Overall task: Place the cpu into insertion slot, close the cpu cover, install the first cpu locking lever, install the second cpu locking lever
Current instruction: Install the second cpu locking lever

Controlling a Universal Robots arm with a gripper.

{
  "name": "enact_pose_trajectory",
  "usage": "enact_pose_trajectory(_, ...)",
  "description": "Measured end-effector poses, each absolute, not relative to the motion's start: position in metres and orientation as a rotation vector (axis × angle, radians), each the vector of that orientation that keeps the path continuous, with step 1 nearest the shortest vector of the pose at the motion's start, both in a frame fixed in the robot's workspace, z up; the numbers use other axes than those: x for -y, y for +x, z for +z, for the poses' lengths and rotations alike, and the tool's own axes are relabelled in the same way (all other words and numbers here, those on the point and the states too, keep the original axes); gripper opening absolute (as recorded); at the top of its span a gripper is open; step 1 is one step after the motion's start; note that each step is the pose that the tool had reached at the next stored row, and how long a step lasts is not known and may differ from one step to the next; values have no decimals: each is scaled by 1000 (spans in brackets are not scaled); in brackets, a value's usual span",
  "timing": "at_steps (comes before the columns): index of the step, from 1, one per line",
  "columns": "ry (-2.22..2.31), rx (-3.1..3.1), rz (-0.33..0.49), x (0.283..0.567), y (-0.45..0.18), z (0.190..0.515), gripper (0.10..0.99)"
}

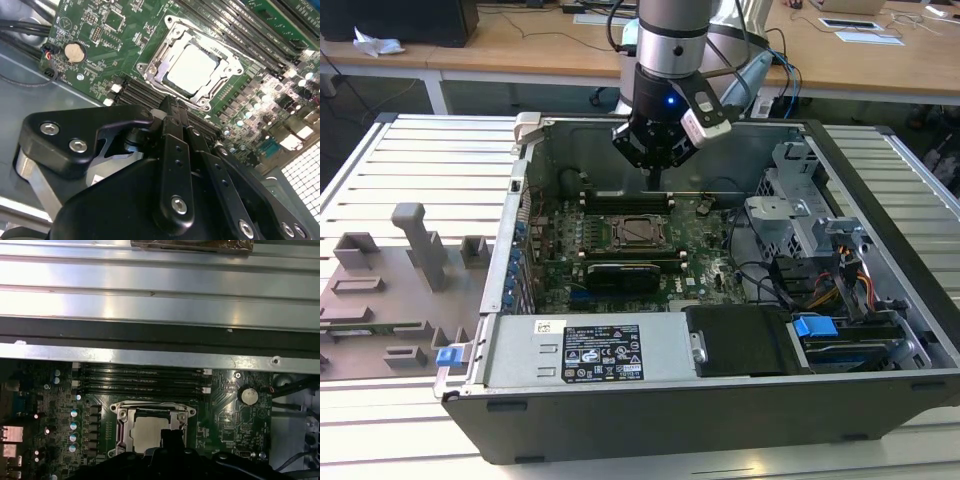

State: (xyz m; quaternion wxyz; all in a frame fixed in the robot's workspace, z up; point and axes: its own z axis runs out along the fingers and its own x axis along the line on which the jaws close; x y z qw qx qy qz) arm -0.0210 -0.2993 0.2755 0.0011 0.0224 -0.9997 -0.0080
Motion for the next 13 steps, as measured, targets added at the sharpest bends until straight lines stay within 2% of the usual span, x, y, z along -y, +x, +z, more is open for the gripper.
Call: enact_pose_trajectory(13,70,3138,-25,318,-21,275,106)
